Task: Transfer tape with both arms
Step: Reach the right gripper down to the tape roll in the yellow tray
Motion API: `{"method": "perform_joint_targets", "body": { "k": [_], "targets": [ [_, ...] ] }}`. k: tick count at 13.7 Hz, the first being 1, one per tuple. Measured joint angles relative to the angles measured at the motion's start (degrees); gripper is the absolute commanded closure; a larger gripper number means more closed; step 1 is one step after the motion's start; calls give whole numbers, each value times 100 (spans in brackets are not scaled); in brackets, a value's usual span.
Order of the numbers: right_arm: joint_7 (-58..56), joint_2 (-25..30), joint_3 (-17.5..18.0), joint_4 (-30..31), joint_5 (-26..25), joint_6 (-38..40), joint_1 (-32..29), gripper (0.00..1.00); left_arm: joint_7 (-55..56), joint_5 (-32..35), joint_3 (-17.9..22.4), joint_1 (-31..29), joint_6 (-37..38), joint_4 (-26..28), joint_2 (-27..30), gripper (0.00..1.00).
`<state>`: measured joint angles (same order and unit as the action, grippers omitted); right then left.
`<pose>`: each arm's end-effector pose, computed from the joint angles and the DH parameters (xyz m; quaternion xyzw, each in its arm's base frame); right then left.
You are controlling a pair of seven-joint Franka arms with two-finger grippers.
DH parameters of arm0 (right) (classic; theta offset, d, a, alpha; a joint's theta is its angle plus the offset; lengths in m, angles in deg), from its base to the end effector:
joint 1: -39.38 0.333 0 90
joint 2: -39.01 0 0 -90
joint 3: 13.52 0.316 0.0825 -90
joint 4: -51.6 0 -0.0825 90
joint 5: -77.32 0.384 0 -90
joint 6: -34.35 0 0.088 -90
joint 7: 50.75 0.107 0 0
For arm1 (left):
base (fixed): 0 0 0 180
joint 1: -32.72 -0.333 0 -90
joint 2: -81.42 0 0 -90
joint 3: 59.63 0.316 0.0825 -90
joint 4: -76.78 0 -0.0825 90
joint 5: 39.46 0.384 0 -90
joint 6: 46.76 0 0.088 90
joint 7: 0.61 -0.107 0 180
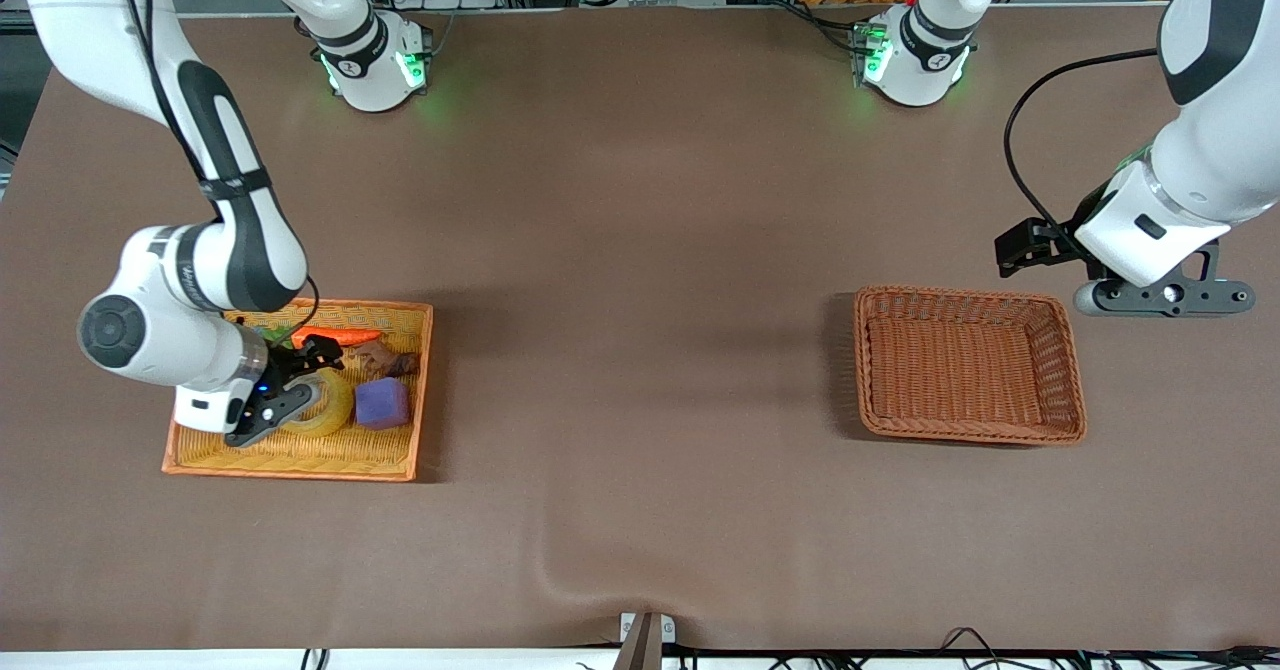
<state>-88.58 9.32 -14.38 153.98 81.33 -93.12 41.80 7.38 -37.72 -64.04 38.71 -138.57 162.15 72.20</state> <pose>0.6474 0.0205 0.2570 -0.9475 -0.3163 0.0308 0.0344 0.5953 -0.1024 0.5723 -0.9994 0.0215 0.0223 0.0127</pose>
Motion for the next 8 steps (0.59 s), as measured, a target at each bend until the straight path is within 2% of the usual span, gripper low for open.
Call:
{"method": "perform_joint_targets", "body": {
  "k": [1, 2, 4, 5, 6, 7, 8],
  "targets": [
    [-202, -95, -1, 43, 5, -127, -2, 0, 0, 0, -1, 0, -16, 22, -5, 0],
    [-343, -188, -3, 59, 7, -204, -8, 11, 0, 0, 0, 0, -25, 35, -18, 0],
    [-451, -332, -5, 65, 9, -240, -22, 43, 0, 0, -1, 0, -30, 38, -45, 0],
    [-456, -388, -5, 66, 9, -244, -22, 52, 0, 0, -1, -1, -32, 38, -54, 0],
    [-456, -432, -6, 68, 9, -245, -23, 71, 0, 0, -1, -1, -34, 38, -60, 0],
    [-456, -460, -8, 68, 11, -245, -27, 95, 0, 0, -1, -1, -34, 38, -63, 0],
    [-455, -475, -10, 68, 14, -244, -32, 100, 0, 0, -1, -1, -34, 38, -64, 0]
  ]
}}
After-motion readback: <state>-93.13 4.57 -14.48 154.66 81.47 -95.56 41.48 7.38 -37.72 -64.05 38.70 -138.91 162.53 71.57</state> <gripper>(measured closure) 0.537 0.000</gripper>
